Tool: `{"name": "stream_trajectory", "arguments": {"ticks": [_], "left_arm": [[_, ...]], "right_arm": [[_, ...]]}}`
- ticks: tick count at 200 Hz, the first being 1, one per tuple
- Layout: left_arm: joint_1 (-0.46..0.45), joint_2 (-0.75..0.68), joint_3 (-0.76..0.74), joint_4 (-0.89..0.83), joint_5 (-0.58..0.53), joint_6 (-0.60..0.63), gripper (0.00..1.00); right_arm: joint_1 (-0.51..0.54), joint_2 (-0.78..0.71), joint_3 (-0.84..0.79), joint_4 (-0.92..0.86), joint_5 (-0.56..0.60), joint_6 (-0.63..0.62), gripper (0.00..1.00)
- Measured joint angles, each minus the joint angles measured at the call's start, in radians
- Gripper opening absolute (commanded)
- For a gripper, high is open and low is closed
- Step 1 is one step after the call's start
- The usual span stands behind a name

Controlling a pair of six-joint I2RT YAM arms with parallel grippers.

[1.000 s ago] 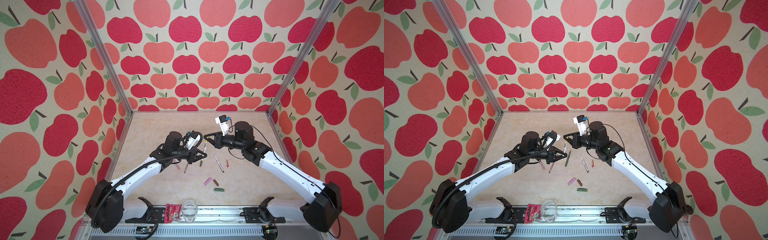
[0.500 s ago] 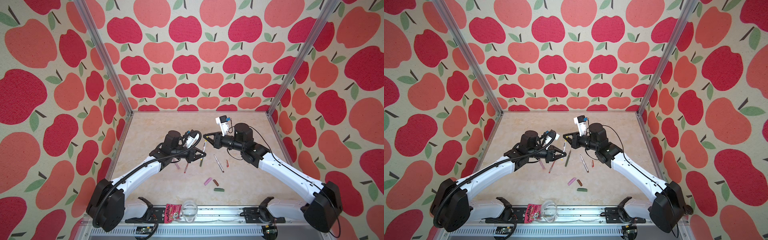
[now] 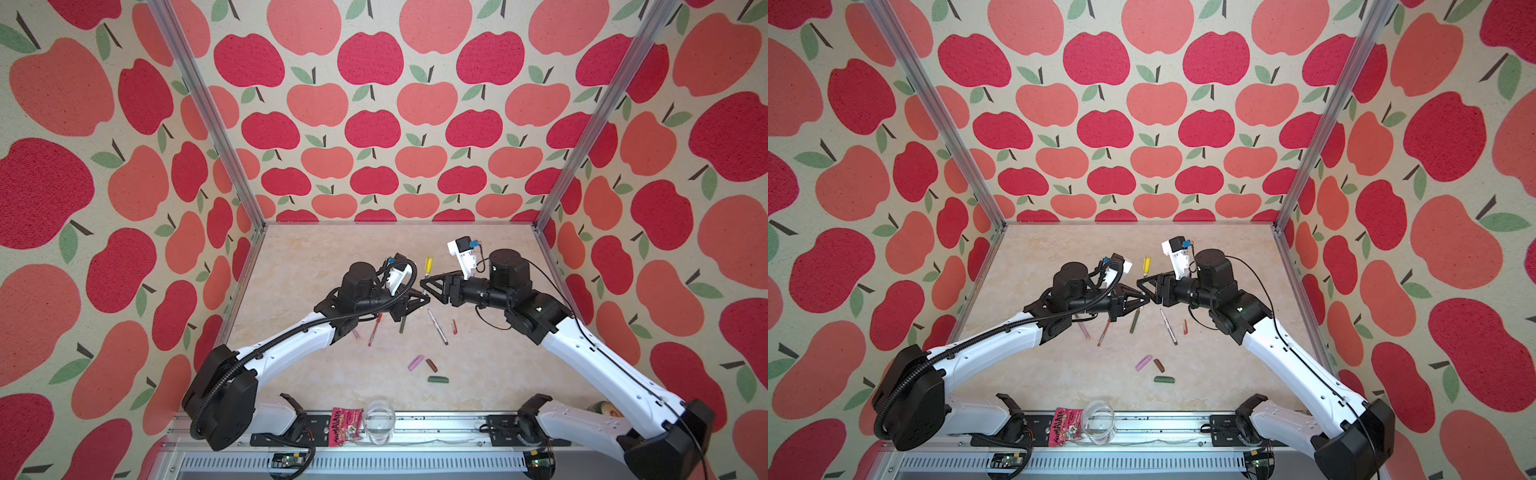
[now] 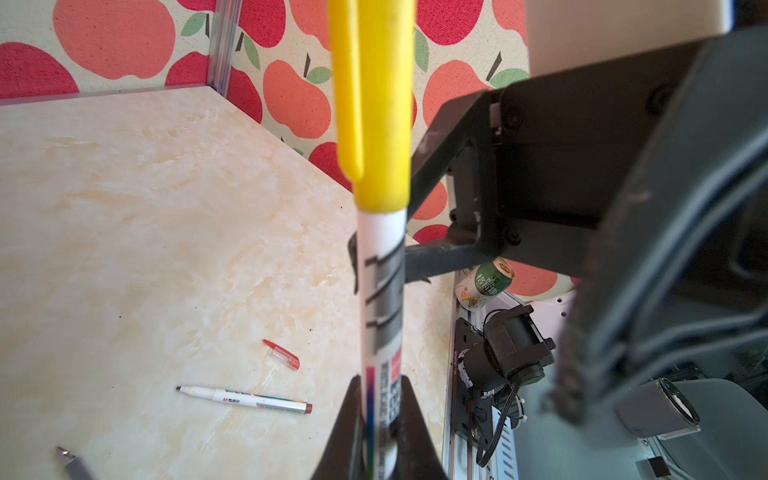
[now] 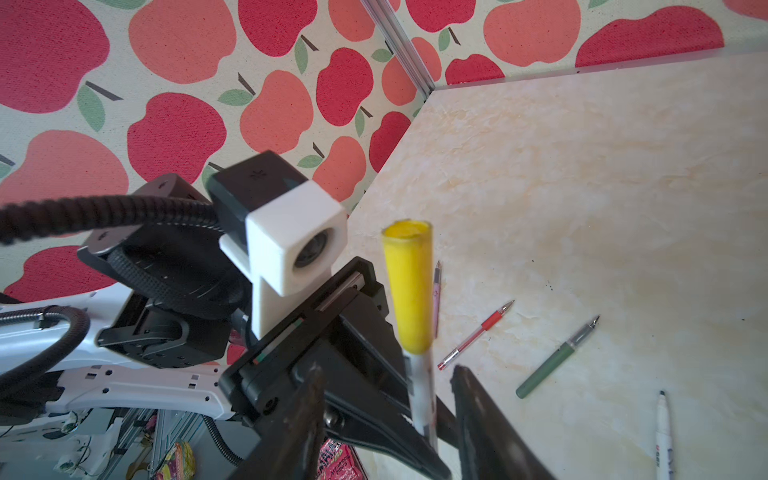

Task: Insert the pens into the pen caps
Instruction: 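Press the yellow cap down onto the marker held by the left gripper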

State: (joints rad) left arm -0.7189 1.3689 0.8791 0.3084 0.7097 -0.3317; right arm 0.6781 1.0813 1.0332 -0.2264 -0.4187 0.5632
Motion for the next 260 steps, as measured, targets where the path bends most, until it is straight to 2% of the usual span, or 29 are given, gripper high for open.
{"name": "stream_trajectory", "arguments": {"ticks": [45, 94, 123, 260], "left_arm": [[-0.066, 0.064, 0.052, 0.019, -0.043, -0.019, 0.0], [-0.084, 0.085, 0.069, 0.045, -0.086, -0.054, 0.0], [-0.088, 0.09, 0.082, 0.056, -0.093, -0.065, 0.0], [-0.091, 0.104, 0.084, 0.074, -0.103, -0.071, 0.0]], "right_arm": [[-0.017, -0.096, -0.06, -0.029, 0.065, -0.01, 0.47], [-0.01, -0.143, -0.098, -0.073, 0.081, -0.026, 0.43], [-0.009, -0.145, -0.105, -0.082, 0.093, -0.04, 0.4], [-0.029, -0.086, -0.067, -0.089, 0.193, -0.066, 0.4]]}}
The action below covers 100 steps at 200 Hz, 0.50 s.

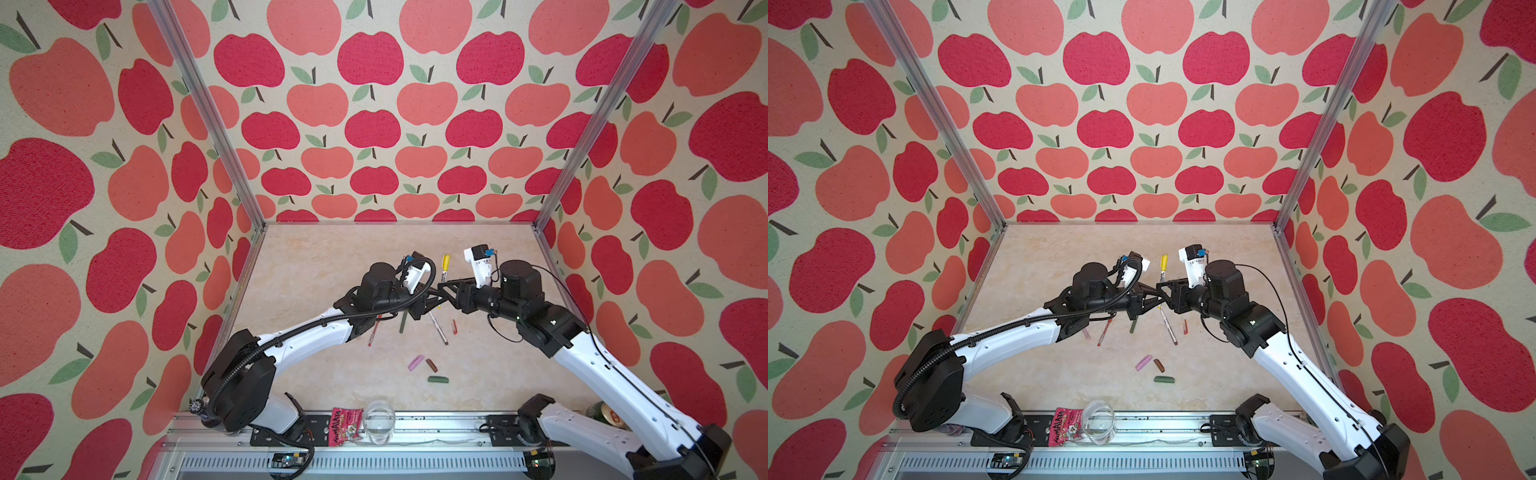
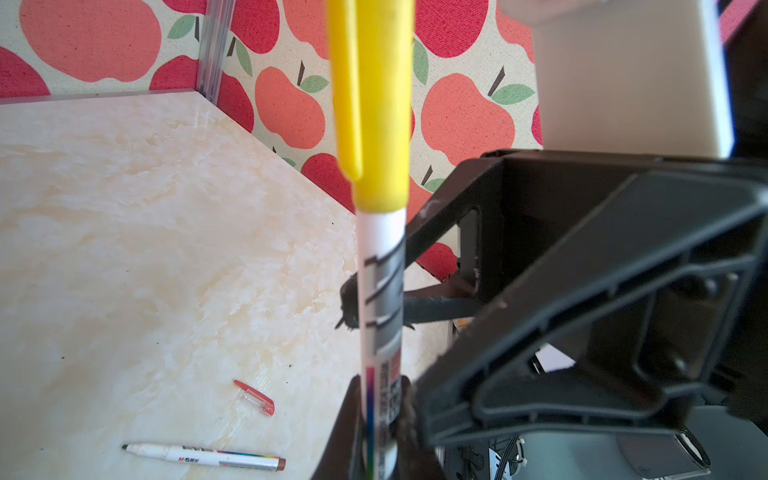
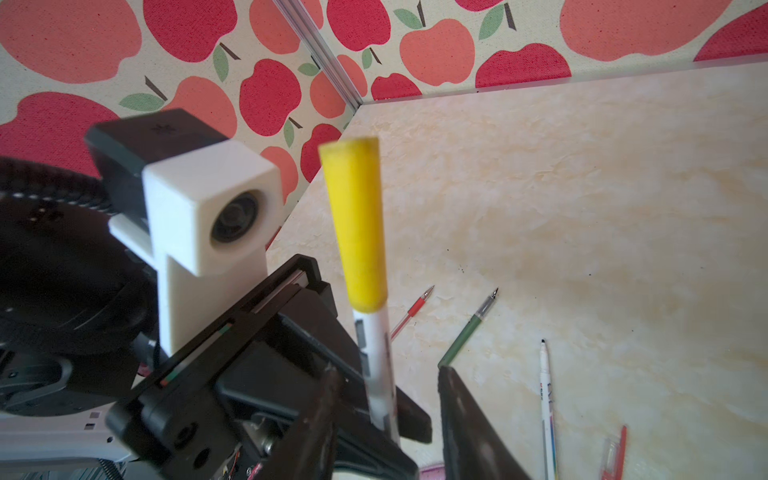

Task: Insert the pens into the pen caps
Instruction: 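Press the yellow cap down onto the marker held by the left gripper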

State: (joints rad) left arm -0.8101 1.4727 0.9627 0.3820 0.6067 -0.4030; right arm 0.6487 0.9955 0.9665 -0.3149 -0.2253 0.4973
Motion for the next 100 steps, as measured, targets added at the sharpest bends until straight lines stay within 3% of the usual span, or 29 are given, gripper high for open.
{"name": "stream_trajectory", "arguments": {"ticks": [100], "left_arm": [[0.003, 0.008, 0.0, 0.024, 0.003, -0.014, 0.0]], "right_arm": [[-0.001, 0.037, 0.011, 0.025, -0.019, -0.013, 0.06]]}}
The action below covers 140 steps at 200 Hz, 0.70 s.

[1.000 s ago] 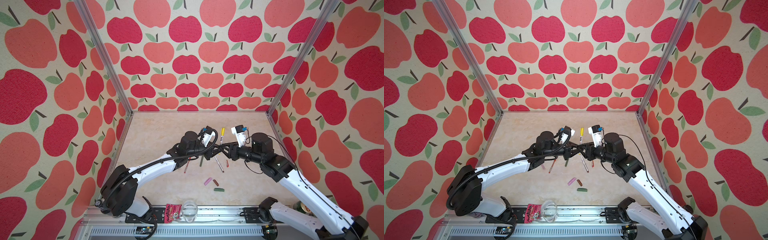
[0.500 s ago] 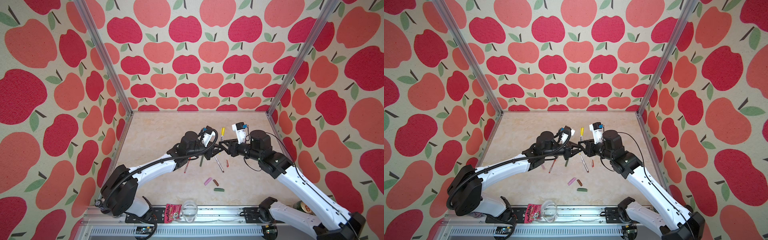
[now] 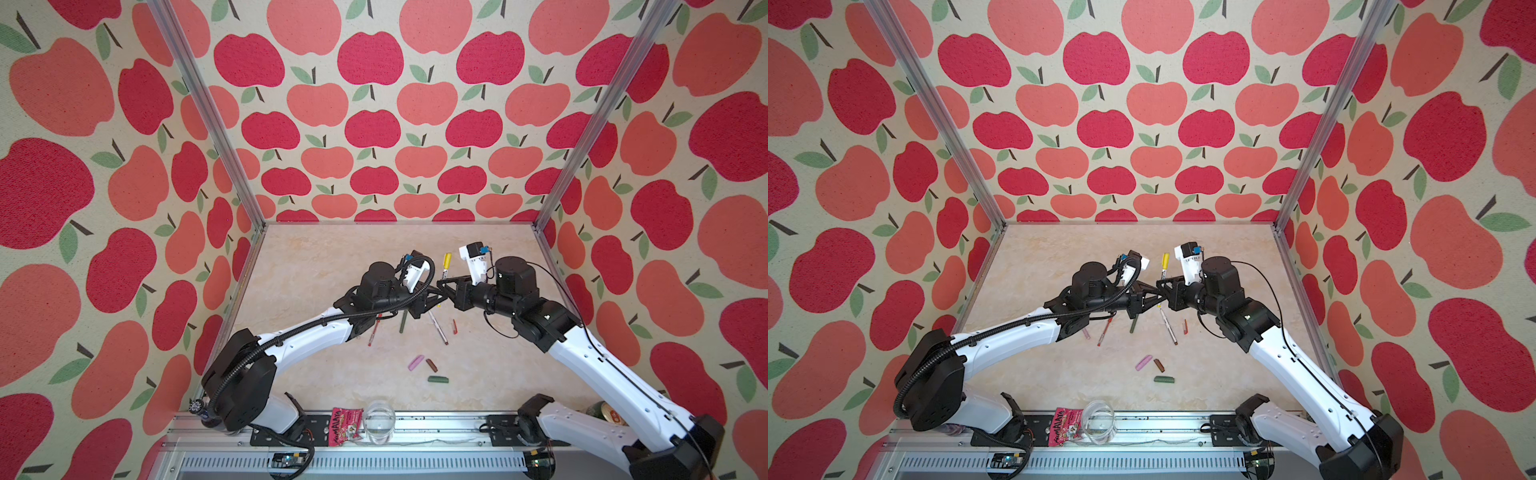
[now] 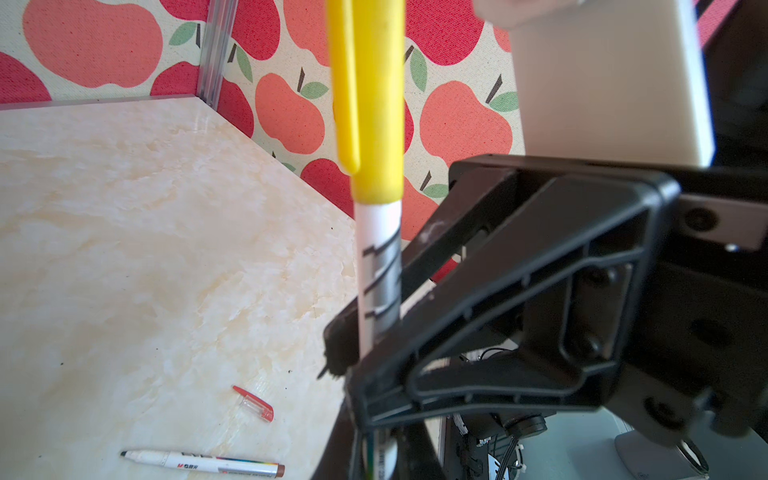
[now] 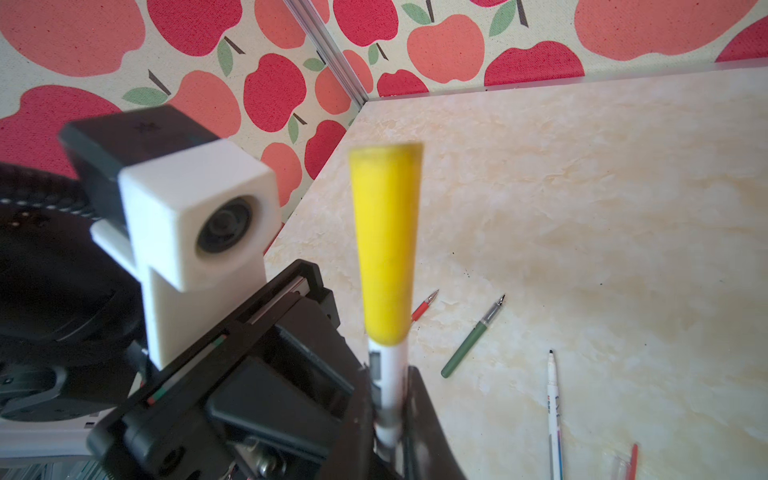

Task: Insert the pens into the pen caps
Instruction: 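Press the yellow cap down onto the marker held by the left gripper, then pull the capped marker away with the right gripper while the left gripper opens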

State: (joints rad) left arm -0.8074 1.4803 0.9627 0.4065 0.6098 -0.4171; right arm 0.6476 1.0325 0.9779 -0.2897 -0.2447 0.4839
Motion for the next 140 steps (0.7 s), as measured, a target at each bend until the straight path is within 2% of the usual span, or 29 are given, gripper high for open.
{"name": "stream_trajectory", "arguments": {"ticks": [32, 61, 85, 105, 140], "left_arm": [[0.0, 0.014, 0.0, 0.019, 0.007, -0.012, 0.0], [0.001, 0.013, -0.001, 0.026, 0.008, -0.011, 0.42], [0.01, -0.015, -0.025, 0.027, 0.004, -0.01, 0.57], [0.021, -0.078, -0.072, 0.002, -0.013, 0.001, 0.62], [0.043, -0.234, -0.15, -0.081, -0.071, 0.039, 0.63]], "right_arm": [[0.0, 0.0, 0.0, -0.009, 0.02, -0.002, 0.05], [0.0, 0.0, 0.014, -0.035, 0.054, -0.013, 0.03], [-0.024, 0.003, 0.058, -0.087, 0.117, -0.024, 0.03], [-0.052, 0.007, 0.085, -0.134, 0.15, -0.034, 0.03], [-0.113, 0.045, 0.105, -0.261, 0.198, -0.056, 0.03]]}}
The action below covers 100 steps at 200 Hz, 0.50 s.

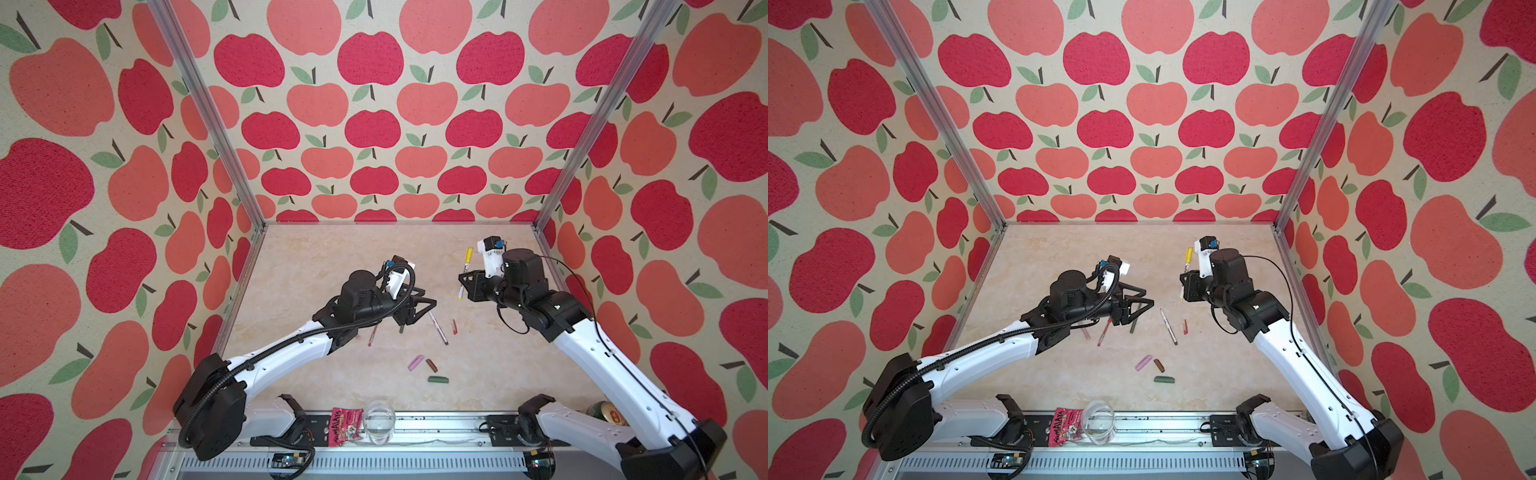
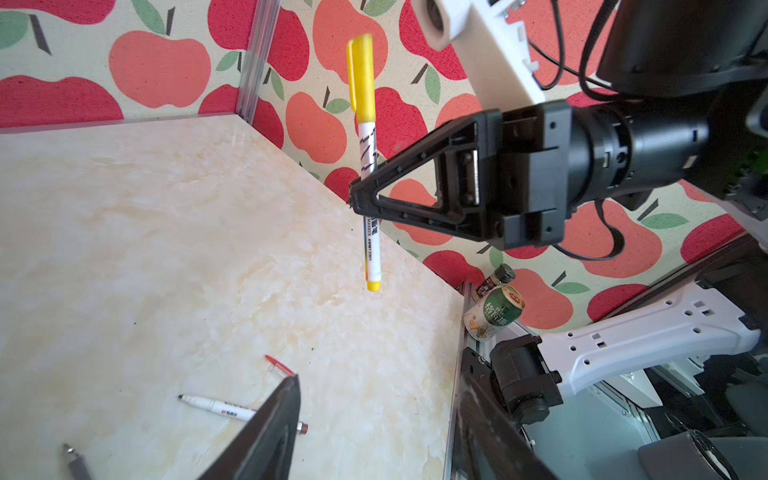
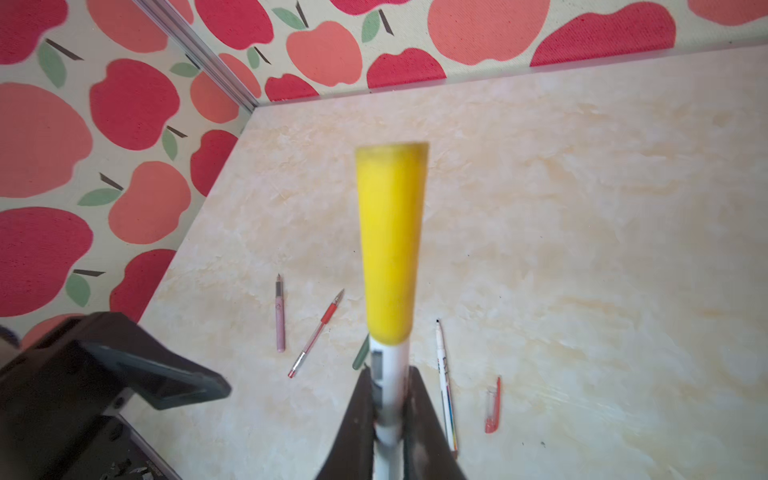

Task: Insert the pens into the pen caps
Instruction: 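Pull the capped marker away with the right gripper while the left gripper opens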

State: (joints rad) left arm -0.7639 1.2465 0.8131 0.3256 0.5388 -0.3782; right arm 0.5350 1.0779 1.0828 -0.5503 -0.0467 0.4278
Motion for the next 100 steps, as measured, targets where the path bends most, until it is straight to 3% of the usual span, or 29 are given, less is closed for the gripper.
{"name": "stream_trajectory", "arguments": {"ticks": [45, 100], "left_arm": [[0.043, -0.147, -0.045, -0.138, -0.113, 0.064, 0.65], [0.138, -0.165, -0.074, -0.211, -0.12, 0.072, 0.65]], "right_arm": [[-0.056, 0.122, 0.005, -0.194, 0.085, -0.049, 0.03], [-0.095, 0.316, 0.003, -0.271, 0.209, -0.158, 0.04]]}}
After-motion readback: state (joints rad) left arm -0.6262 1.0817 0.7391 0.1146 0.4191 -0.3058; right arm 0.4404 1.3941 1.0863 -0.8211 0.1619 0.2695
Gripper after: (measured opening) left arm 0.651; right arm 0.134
